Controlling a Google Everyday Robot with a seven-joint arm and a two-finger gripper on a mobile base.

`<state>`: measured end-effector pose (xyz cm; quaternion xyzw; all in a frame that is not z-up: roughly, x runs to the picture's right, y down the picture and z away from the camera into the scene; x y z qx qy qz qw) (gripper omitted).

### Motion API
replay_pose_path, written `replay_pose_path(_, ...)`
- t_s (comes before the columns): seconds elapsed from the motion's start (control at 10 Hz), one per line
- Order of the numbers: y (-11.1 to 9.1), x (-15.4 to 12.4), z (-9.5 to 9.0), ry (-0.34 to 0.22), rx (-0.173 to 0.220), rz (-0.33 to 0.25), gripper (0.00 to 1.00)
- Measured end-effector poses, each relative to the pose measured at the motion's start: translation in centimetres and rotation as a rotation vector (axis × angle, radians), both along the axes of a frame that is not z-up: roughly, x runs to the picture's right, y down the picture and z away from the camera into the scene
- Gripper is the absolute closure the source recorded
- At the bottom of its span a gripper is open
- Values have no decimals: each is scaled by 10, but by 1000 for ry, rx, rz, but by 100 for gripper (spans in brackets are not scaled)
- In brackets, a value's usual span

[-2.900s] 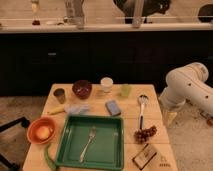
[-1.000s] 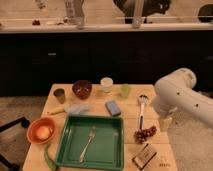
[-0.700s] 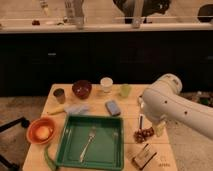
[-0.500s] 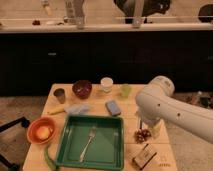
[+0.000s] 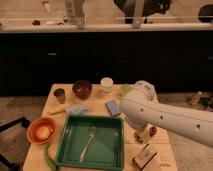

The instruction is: Place fork in table surface

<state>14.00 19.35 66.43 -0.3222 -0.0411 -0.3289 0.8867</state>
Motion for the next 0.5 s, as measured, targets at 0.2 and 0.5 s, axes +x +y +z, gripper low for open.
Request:
replay_pose_path(0.2, 9, -21, 2, -15, -20, -37, 20)
replay_pose_path(0.5, 14, -36, 3, -22, -29, -63, 20)
